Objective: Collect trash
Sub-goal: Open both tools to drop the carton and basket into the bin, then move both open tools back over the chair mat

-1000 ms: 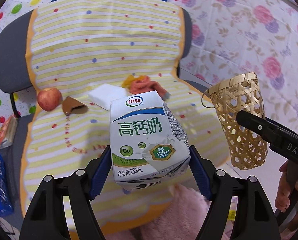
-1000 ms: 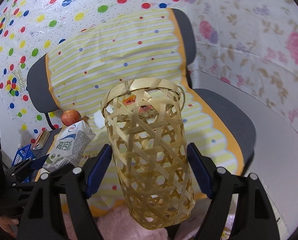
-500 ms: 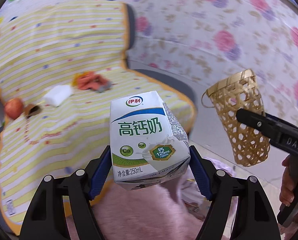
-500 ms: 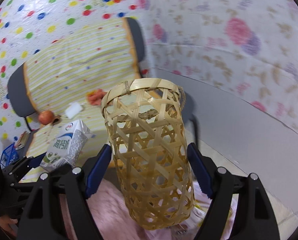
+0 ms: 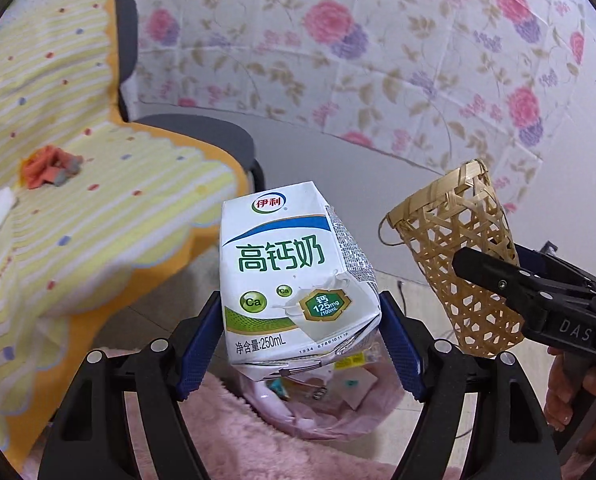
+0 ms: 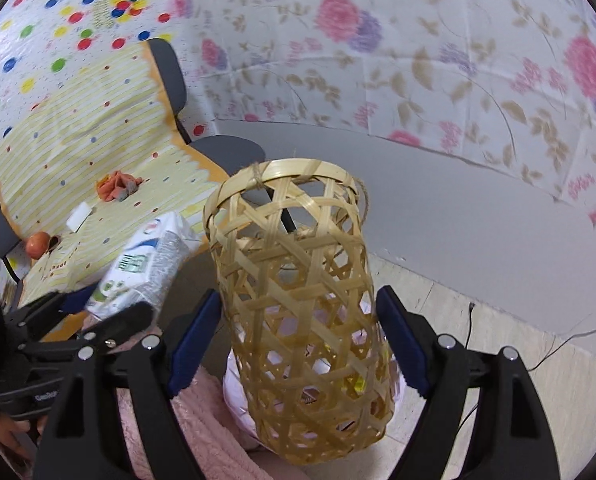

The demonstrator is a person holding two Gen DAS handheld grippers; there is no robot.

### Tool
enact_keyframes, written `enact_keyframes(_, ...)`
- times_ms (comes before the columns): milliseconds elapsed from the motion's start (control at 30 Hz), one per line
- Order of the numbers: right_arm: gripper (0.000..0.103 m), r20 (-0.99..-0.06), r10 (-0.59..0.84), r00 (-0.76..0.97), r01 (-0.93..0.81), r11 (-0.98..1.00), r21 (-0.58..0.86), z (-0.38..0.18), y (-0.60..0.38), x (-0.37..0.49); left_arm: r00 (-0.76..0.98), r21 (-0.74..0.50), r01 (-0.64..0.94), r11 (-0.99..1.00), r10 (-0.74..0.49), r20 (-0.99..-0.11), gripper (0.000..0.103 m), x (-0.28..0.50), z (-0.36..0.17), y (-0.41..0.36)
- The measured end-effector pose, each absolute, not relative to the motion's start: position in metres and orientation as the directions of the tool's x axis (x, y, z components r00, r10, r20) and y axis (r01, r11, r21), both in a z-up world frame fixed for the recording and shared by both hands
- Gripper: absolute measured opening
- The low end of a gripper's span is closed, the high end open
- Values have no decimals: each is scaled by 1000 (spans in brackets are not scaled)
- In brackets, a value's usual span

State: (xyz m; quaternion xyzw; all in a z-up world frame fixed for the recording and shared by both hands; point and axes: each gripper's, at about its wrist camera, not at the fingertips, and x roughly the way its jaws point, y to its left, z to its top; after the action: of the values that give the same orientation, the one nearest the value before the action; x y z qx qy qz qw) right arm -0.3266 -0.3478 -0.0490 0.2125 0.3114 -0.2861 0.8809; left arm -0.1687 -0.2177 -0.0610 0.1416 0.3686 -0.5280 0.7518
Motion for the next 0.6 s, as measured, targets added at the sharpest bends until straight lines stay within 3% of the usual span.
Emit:
enact_keyframes(133, 79, -663, -369, 651, 645, 729, 228, -56, -360, -332, 150, -175, 901, 396, -665, -731, 78, -171, -71, -237)
enact_keyframes(200, 79, -674, -359, 646, 651, 720, 241, -64, -368, -331, 146, -169, 901, 400, -645, -750, 88, -170, -78, -246)
enact_keyframes(333, 80, -697, -322, 641, 664, 688, 293, -76, -380, -334, 156, -152, 888, 434, -595, -788, 88, -167, -88, -247)
enact_keyframes(600, 80, -670, -338, 661, 642, 718, 270, -65, -378, -331, 292, -85, 850, 519, -601, -744, 88, -157, -66, -217)
